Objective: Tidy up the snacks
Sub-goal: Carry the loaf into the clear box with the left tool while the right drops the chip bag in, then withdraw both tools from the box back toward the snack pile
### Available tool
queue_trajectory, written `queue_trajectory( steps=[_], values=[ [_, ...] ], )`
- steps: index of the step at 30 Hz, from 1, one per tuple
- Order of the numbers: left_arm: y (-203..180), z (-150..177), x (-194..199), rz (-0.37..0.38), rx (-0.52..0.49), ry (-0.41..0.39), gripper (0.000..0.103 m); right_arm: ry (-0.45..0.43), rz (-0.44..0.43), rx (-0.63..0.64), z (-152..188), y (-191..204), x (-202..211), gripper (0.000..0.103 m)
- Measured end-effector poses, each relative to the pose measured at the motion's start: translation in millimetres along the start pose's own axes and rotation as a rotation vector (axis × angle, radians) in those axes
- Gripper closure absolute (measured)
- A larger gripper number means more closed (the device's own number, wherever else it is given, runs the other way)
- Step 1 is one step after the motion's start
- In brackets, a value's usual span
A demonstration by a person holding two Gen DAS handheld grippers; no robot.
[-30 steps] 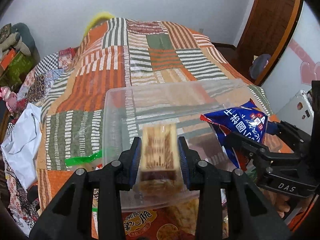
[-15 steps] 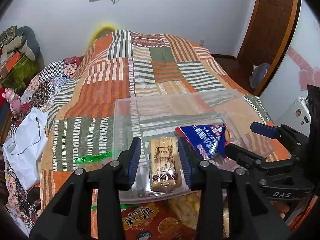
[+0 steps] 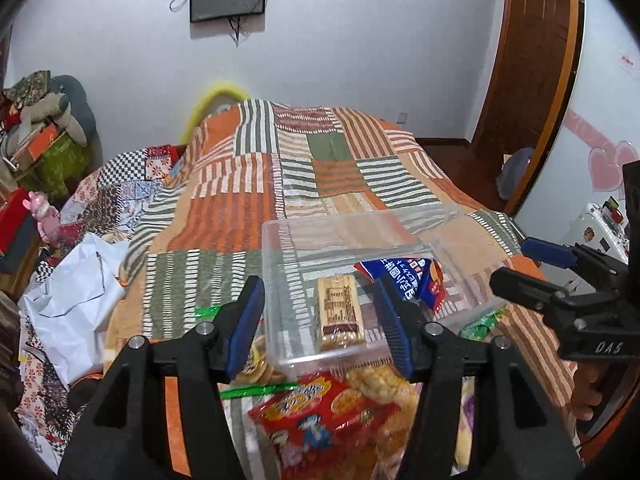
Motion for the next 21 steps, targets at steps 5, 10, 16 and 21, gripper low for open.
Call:
queue_trajectory(
  steps=[5, 10, 16, 21],
  values=[
    [-0.7, 6.0, 27.2, -0.013, -0.031, -0.021, 0.039, -0.028, -0.010, 0.004, 4.7, 5.4, 20.3, 0.013],
    [2.4, 18.8, 45.8, -0.019, -0.044, -0.021, 0.036, -0.052, -0.003, 0.010, 16.4, 6.0, 38.3, 0.009],
    [5.7, 44.8, 55.5, -0.025, -0.055, 0.013, 0.034, -0.049, 0.009, 0.003, 33.3, 2.2, 49.5, 0.007],
    [8.6, 70.4, 60.2, -0.013, -0.014, 0.051, 0.034, -0.030, 0.031, 0.027, 52.4, 0.8, 54.8, 0.007]
  ],
)
Point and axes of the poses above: each gripper's, at about its wrist camera, not at the fingertips, and x roughly against the way its jaws point, y to its left, z to its underside, the point moved 2 cm from there along -x, roughly the way its jaws point, and after that the axes turned 10 degrees about -y, right-handed, at the moved point
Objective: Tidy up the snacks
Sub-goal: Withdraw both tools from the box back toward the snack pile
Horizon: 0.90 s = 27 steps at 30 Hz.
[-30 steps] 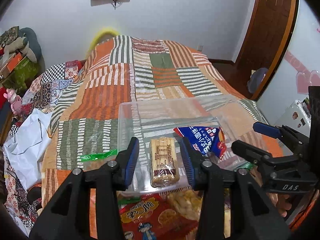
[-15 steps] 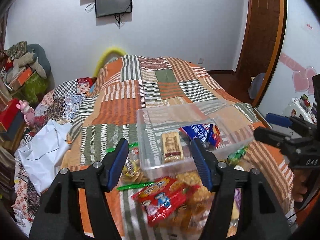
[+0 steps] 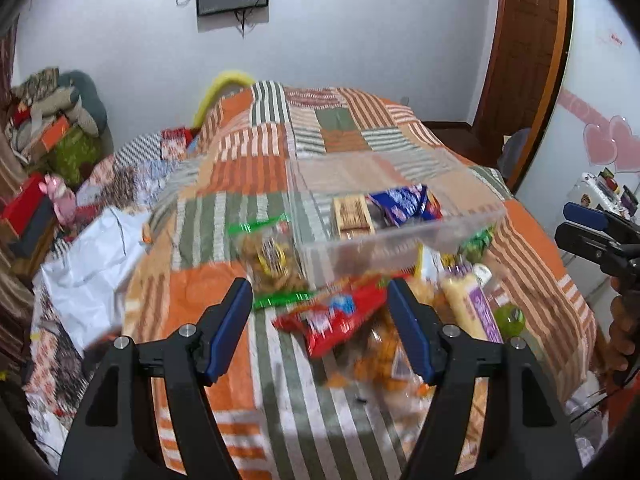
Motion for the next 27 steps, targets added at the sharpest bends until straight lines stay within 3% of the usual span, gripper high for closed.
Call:
queue_trajectory(
  steps=[4, 9, 22, 27],
  values=[
    [0.4, 22.8, -2.7, 0.031, 0.025, 0.045, 0.034, 0.036, 0.013, -0.011, 20.4, -6.5, 4.2, 0.007],
    [4.1, 40.4, -12.6, 0.013, 0.054, 0.092, 0.034, 0.082, 0.032, -0.031, 42.0, -12.4, 1.5, 0.007],
    [10.0, 47.1, -57.6, -0.005, 0.059, 0.147, 0.034, 0.194, 0.018, -0.112, 81.5, -16.8, -16.1, 0.008],
    [5.0, 45.4, -73.1, 0.023, 0.050, 0.148, 0.034, 0.210, 0.006, -0.116, 85.4, -15.9, -22.3, 0.022]
  ],
)
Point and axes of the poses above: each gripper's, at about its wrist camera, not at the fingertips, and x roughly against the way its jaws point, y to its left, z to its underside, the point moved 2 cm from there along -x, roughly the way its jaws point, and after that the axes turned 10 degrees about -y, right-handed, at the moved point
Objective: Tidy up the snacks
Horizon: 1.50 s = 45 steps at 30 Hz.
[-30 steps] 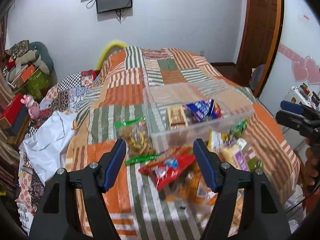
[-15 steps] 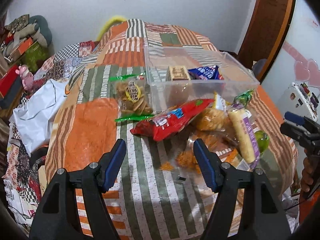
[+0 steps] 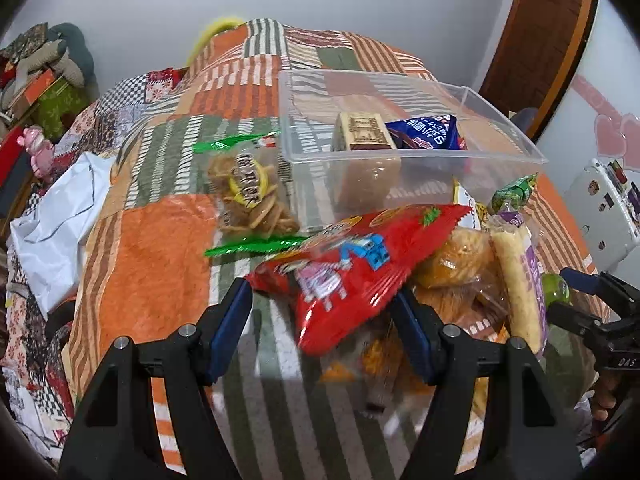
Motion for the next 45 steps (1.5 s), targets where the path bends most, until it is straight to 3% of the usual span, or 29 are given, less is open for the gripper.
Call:
queue_trajectory(
  steps=[2, 9, 15, 19, 29, 33, 37, 39, 41, 43, 45],
  values=[
    [-2.6, -1.5, -5.7, -0.005, -0.006, -0.002, 0.034, -0.009, 0.001, -0.006, -1.1, -1.7, 2.1, 0.024],
    [0.4, -11.3, -18.9, -0.020, 0.025, -0.031, 0.033, -0.006, 0.033, -0.026, -1.2, -16.2, 2.5, 0.049],
    [1.7, -14.2, -20.8, -0.031, 0.029, -0.077, 0.034, -0.016, 0.044, -0.018, 2.2, -16.8, 6.5, 0.051],
    [2.6, -14.8, -14.0, -0.005, 0.052, -0.101, 0.045, -0.025, 0.021, -0.029, 2.9, -15.3, 6.9, 0.052],
    [-2.0, -9.7, 9.3, 0.031, 0.050, -0.121, 0.085, -0.023, 0.001, -0.046, -0.1, -18.4, 6.4, 0.052],
    [2.6, -0.6, 11.7, 0.016, 0.060, -0.102, 0.087, -0.018, -0.007, -0.050, -0.4, -21.1, 7.4, 0.052],
    [5.3, 7.7, 11.3, 0.029, 0.049, -0.071, 0.085, -0.013, -0.012, -0.051, -2.3, -21.5, 6.8, 0.051],
    [6.1, 8.0, 10.1, 0.035, 0.035, -0.065, 0.071, -0.012, -0.010, -0.047, -2.7, -20.4, 5.9, 0.051],
    [7.7, 4.8, 8.5, 0.011, 0.023, -0.085, 0.039, -0.012, -0.011, -0.048, -2.8, -19.2, 5.5, 0.050],
    [10.2, -0.4, 6.2, -0.007, 0.013, -0.119, 0.034, -0.012, -0.010, -0.044, -2.9, -18.6, 5.4, 0.050],
    [9.2, -6.5, 1.3, 0.023, -0.006, -0.123, 0.034, -0.010, -0.012, -0.045, -3.1, -17.9, 4.7, 0.050]
  ],
)
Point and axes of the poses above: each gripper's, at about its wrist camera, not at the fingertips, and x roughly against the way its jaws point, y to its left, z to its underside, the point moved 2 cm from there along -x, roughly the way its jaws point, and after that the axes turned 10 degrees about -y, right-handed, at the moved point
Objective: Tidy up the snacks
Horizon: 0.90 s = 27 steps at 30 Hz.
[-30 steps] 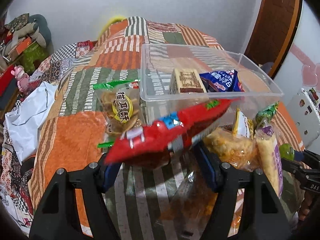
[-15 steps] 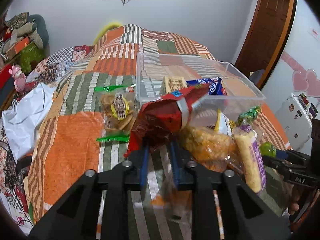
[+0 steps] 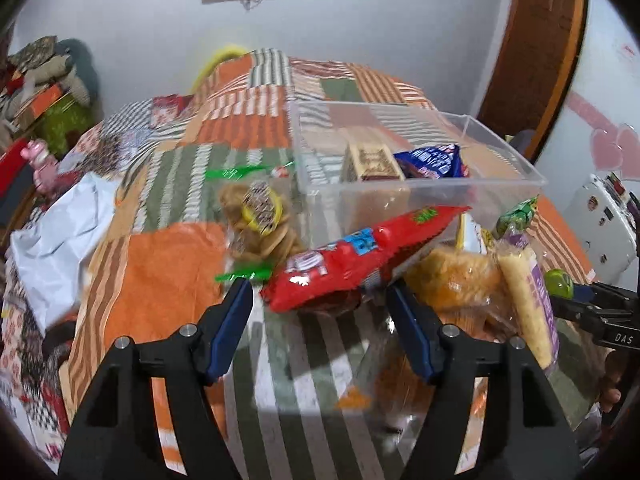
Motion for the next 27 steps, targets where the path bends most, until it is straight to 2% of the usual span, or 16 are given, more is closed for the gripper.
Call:
queue_trajectory(
  steps=[3, 7, 12, 16, 21, 23, 27],
  values=[
    [-4.8, -9.0, -6.7, 0.050, -0.037, -0.015, 0.033, 0.003, -0.006, -0.005, -0.7, -0.8, -1.3, 0.050],
    [-13.3, -19.7, -8.5, 0.064, -0.096, -0.063, 0.033, 0.003, -0.007, -0.002, -1.2, -1.0, -2.6, 0.050],
    [-20.1, -23.8, -14.6, 0.075, -0.129, -0.075, 0.034, 0.002, -0.003, 0.009, -0.9, 0.2, -3.6, 0.050],
    [-20.8, -27.5, -12.0, 0.076, -0.119, -0.088, 0.050, 0.002, -0.005, 0.005, -1.0, 0.5, -4.5, 0.050],
    [-26.4, -25.8, -2.8, 0.063, -0.127, -0.077, 0.061, 0.000, -0.010, -0.005, -1.1, -0.1, -4.6, 0.050],
    [-28.3, -22.9, 3.0, 0.041, -0.134, -0.080, 0.070, 0.000, -0.013, -0.006, -1.2, -1.5, -4.4, 0.050],
    [-21.7, -14.8, 21.5, 0.003, -0.095, -0.083, 0.078, 0.002, -0.020, -0.014, -1.0, -2.8, -2.9, 0.050]
  ],
)
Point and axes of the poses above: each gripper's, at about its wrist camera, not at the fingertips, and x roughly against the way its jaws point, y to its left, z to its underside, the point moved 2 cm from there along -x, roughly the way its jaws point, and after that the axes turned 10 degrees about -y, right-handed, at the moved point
